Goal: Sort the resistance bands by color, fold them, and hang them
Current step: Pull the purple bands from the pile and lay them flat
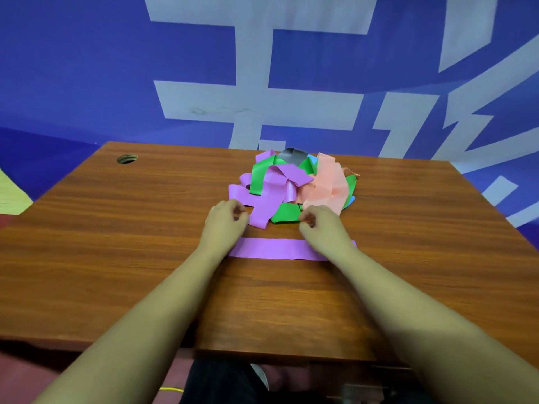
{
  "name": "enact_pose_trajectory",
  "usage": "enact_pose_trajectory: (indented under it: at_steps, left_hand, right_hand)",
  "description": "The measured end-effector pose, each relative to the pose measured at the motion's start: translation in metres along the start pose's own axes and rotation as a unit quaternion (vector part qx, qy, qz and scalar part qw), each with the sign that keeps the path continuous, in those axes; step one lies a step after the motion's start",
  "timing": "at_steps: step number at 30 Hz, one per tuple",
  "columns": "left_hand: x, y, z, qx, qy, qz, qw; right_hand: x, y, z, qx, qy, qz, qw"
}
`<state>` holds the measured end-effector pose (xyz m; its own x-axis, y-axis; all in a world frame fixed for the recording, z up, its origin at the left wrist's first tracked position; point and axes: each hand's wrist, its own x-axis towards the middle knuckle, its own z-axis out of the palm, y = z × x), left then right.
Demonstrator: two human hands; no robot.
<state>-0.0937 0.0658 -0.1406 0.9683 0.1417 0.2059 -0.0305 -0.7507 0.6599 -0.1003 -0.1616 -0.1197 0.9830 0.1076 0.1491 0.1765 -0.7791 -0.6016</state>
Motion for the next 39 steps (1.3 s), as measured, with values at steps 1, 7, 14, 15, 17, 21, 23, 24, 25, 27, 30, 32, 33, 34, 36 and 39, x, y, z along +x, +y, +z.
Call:
enact_pose_trajectory:
  at_steps: [1,7,14,15,17,21,23,24,25,27,30,32,33,34,36,39]
  left_hand:
    - [0.009,-0.002,0.005,0.007,-0.015,-0.015,1.0]
    - [0.034,-0.019,0.027,0.068,-0.079,-0.085,0.991]
    - [0.037,0.005,0.01,-0.196,-0.073,-0.078,0.975]
    - [0.04,0.014,0.003,-0.226,-0.074,-0.065,0.969]
    - [0.044,0.032,-0.013,-0.245,-0.074,-0.022,0.967]
    - [0.046,0.062,-0.041,-0.284,-0.071,0.051,0.955]
    - [0.044,0.075,-0.052,-0.306,-0.093,0.084,0.944]
    - [0.044,0.081,-0.056,-0.309,-0.103,0.102,0.94]
    - [0.043,0.089,-0.061,-0.315,-0.111,0.12,0.935]
    - [0.041,0.103,-0.071,-0.321,-0.101,0.136,0.932]
    - [0.043,0.119,-0.083,-0.307,-0.033,0.129,0.942]
    - [0.04,0.133,-0.094,-0.308,-0.011,0.14,0.941]
    - [0.037,0.142,-0.1,-0.318,-0.012,0.145,0.937]
    - [0.034,0.15,-0.106,-0.333,-0.019,0.155,0.93]
    - [0.028,0.167,-0.117,-0.37,-0.037,0.175,0.912]
    - [0.018,0.188,-0.129,-0.394,-0.041,0.208,0.894]
  right_hand:
    - [0.007,-0.007,0.005,0.002,-0.011,-0.009,1.0]
    - [0.034,-0.025,0.034,-0.032,-0.052,-0.053,0.997]
    - [0.035,-0.026,0.038,0.006,-0.033,-0.071,0.997]
    - [0.037,-0.03,0.034,0.038,-0.014,-0.075,0.996]
    - [0.041,-0.038,0.022,0.08,0.021,-0.093,0.992]
    - [0.047,-0.061,-0.015,0.108,0.08,-0.111,0.985]
    - [0.047,-0.074,-0.035,0.123,0.104,-0.121,0.979]
    - [0.047,-0.08,-0.045,0.128,0.11,-0.126,0.978]
    - [0.048,-0.086,-0.054,0.133,0.115,-0.131,0.976]
    - [0.049,-0.095,-0.07,0.15,0.124,-0.134,0.972]
    - [0.046,-0.109,-0.094,0.174,0.145,-0.126,0.966]
    - [0.04,-0.12,-0.114,0.197,0.158,-0.128,0.959]
    - [0.035,-0.125,-0.124,0.21,0.164,-0.133,0.955]
    - [0.03,-0.129,-0.133,0.222,0.168,-0.14,0.95]
    - [0.021,-0.136,-0.148,0.241,0.175,-0.158,0.942]
    - [0.011,-0.141,-0.166,0.251,0.181,-0.175,0.935]
